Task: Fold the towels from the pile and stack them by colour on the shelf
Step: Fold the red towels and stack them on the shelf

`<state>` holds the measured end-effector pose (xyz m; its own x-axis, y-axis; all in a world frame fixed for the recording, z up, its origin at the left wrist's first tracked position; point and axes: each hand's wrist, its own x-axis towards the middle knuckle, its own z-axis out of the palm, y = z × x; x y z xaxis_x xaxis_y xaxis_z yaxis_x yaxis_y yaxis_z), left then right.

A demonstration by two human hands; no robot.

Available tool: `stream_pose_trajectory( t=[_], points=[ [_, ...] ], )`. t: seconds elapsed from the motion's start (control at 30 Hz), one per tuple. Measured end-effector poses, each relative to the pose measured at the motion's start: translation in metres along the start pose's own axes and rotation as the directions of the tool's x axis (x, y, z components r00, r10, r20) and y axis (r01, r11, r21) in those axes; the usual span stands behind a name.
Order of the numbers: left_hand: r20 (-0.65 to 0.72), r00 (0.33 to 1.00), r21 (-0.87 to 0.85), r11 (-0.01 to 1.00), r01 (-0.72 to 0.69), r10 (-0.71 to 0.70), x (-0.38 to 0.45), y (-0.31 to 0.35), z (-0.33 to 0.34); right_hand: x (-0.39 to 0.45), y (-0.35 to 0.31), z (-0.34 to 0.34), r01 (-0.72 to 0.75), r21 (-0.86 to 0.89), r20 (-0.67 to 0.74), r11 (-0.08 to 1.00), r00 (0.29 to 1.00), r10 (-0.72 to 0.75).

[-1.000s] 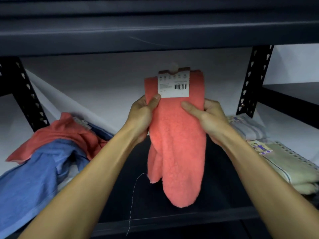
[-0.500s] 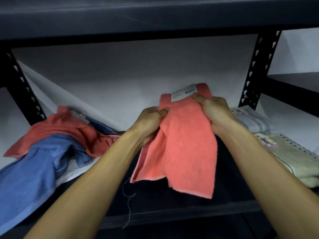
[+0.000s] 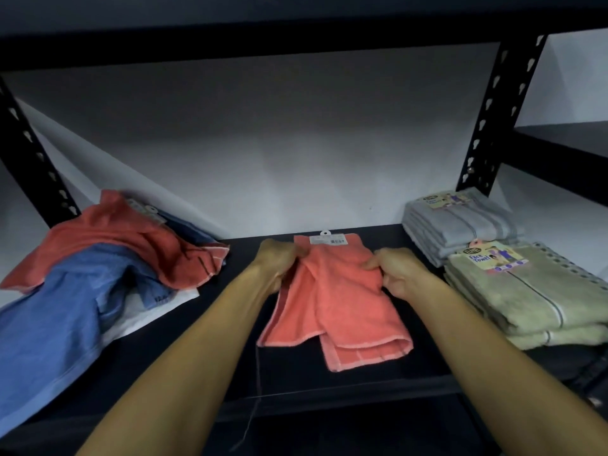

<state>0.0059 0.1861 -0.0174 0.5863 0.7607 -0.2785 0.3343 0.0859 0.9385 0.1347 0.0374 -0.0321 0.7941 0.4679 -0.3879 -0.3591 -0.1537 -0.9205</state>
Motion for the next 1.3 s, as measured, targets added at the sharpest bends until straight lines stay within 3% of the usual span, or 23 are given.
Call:
stream_pose_trajectory(
  t=[0.13, 0.23, 0.3, 0.37, 0.4, 0.47, 0.53, 0.6, 0.67, 0.77, 0.87, 0.97, 1.07, 1.13, 1.23, 1.27, 1.3],
  points=[
    [-0.046, 0.998, 0.087, 0.995, -0.048, 0.052, 0.014, -0.003, -0.005, -0.001, 0.01, 0.002, 0.0, 0.016, -0.053, 1.0, 0.999, 0.001],
    [-0.003, 0.995, 0.245, 0.965, -0.094, 0.098, 0.018, -0.014, -0.007, 0.0, 0.021, 0.004, 0.153, -0.286, -0.135, 0.946, 0.971, -0.197],
    [0.004, 0.989, 0.36, 0.923, -0.139, 0.148, 0.01, -0.02, -0.007, -0.011, 0.026, 0.002, 0.343, -0.574, -0.097, 0.743, 0.873, -0.478],
    [-0.101, 0.94, 0.514, 0.826, -0.231, 0.326, -0.005, -0.024, -0.011, -0.032, 0.032, -0.001, 0.552, -0.651, 0.07, 0.521, 0.727, -0.683],
    [-0.154, 0.878, 0.559, 0.773, -0.3, 0.452, -0.019, -0.024, -0.015, -0.046, 0.035, -0.001, 0.637, -0.619, 0.181, 0.458, 0.684, -0.707],
    [-0.198, 0.766, 0.586, 0.7, -0.408, 0.612, -0.052, -0.029, -0.021, -0.071, 0.042, 0.003, 0.731, -0.578, 0.437, 0.363, 0.653, -0.619],
    [-0.094, 0.746, 0.615, 0.628, -0.477, 0.659, -0.082, -0.043, -0.025, -0.082, 0.049, 0.01, 0.749, -0.645, 0.606, 0.151, 0.622, -0.496],
    [0.105, 0.674, 0.66, 0.456, -0.597, 0.731, -0.104, -0.065, -0.03, -0.077, 0.053, 0.015, 0.733, -0.68, 0.649, -0.006, 0.599, -0.468],
    [0.308, 0.564, 0.647, 0.266, -0.715, 0.766, -0.113, -0.086, -0.035, -0.071, 0.054, 0.016, 0.748, -0.661, 0.626, 0.055, 0.59, -0.51],
    [0.503, 0.455, 0.602, 0.08, -0.794, 0.735, -0.106, -0.111, -0.04, -0.065, 0.049, 0.014, 0.745, -0.559, 0.488, 0.365, 0.651, -0.582],
    [0.557, 0.388, 0.614, -0.05, -0.788, 0.734, -0.101, -0.117, -0.041, -0.062, 0.032, 0.002, 0.685, -0.33, 0.239, 0.649, 0.726, -0.645],
    [0.566, 0.385, 0.632, -0.083, -0.771, 0.729, -0.103, -0.115, -0.041, -0.062, 0.016, -0.016, 0.666, -0.162, 0.025, 0.728, 0.74, -0.672],
    [0.54, 0.395, 0.659, -0.082, -0.747, 0.743, -0.106, -0.116, -0.04, -0.062, 0.012, -0.039, 0.639, -0.167, -0.095, 0.751, 0.747, -0.658],
    [0.527, 0.392, 0.672, -0.087, -0.735, 0.754, -0.108, -0.116, -0.038, -0.061, 0.017, -0.055, 0.613, -0.407, -0.103, 0.677, 0.706, -0.701],
    [0.527, 0.397, 0.677, -0.088, -0.731, 0.751, -0.111, -0.115, -0.036, -0.067, 0.031, -0.061, 0.32, -0.906, 0.029, 0.278, 0.7, -0.713],
    [0.529, 0.401, 0.679, -0.089, -0.729, 0.748, -0.112, -0.114, -0.036, -0.075, 0.034, -0.057, 0.243, -0.954, 0.031, 0.176, 0.662, -0.749],
    [0.531, 0.403, 0.68, -0.092, -0.727, 0.746, -0.112, -0.114, -0.036, -0.083, 0.034, -0.05, 0.255, -0.962, 0.068, 0.099, 0.574, -0.816]
  ],
)
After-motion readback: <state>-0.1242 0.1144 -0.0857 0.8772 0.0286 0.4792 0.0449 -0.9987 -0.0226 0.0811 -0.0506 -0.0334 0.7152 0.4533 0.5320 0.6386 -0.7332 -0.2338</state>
